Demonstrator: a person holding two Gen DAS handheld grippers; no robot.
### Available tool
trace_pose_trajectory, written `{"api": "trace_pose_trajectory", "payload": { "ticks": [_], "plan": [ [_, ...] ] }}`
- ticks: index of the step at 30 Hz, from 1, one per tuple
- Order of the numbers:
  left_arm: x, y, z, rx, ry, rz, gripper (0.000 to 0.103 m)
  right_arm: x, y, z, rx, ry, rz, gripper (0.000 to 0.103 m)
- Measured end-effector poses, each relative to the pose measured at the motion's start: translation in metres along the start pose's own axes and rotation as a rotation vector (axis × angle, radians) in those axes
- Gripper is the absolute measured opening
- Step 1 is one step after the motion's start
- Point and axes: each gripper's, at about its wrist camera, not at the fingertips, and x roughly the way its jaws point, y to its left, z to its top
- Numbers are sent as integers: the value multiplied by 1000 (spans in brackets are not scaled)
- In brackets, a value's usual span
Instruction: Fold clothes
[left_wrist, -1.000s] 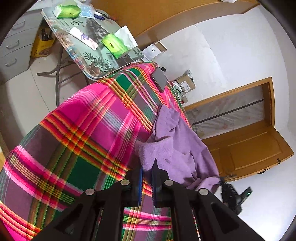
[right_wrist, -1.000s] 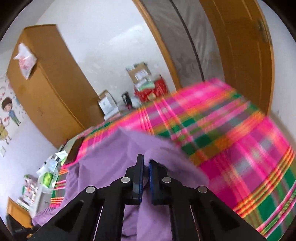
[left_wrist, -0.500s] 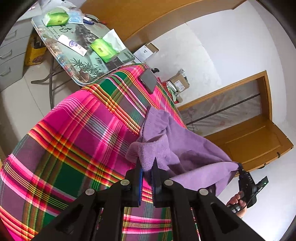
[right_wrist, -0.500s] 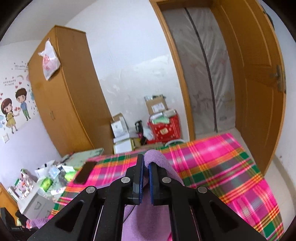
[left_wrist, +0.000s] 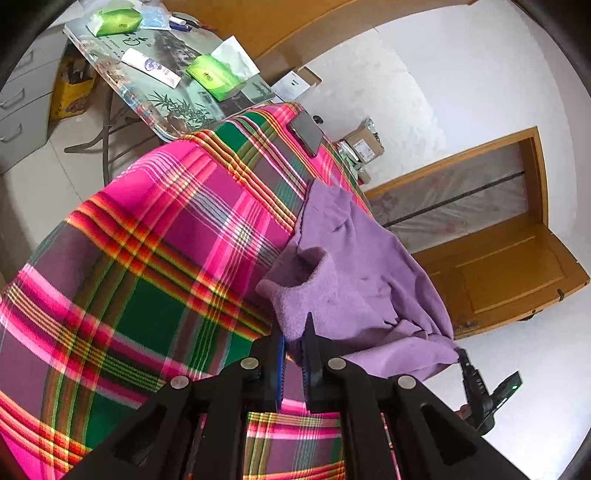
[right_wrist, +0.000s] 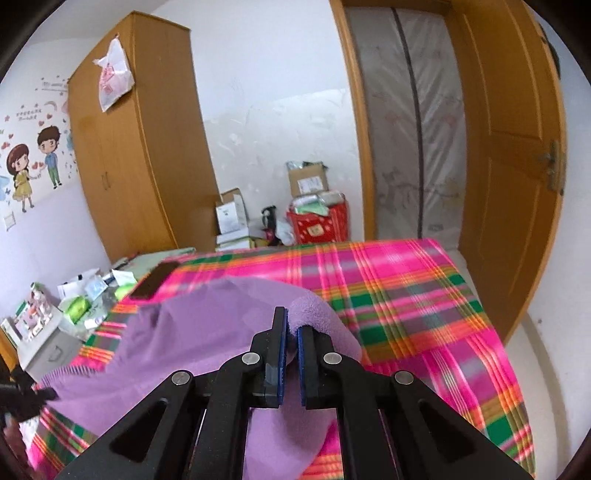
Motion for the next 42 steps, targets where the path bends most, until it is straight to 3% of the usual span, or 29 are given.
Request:
{"api": "trace_pose_trajectory", "payload": {
  "ticks": [7,14,18,25,30,33,35,42],
  "plan": [
    [-18,-7,-16,35,-1,-12,7,-11,-28,-16,49,55,7,5],
    [-7,10,-34,-5,66,12,7,-5,-8,-17,-125,174,-17,11],
    [-11,19,-38,-34,59,3,7,-14,27,-13,-286,194,-12,26],
    [-8,28,-42,-46,77,1,7,-20,86,-9,-572,250,-102,28],
    [3,42,-42,-89,107,-5,7,-8,106,-4,-667,289,-89,35],
    [8,44,-42,-85,120,-4,8,2,127,2,-689,260,30,35],
    [10,42,-42,-72,122,1,8,19,149,7,-692,238,159,35],
    [13,44,-42,-83,118,-10,8,130,244,4,-804,246,352,35]
  ]
}}
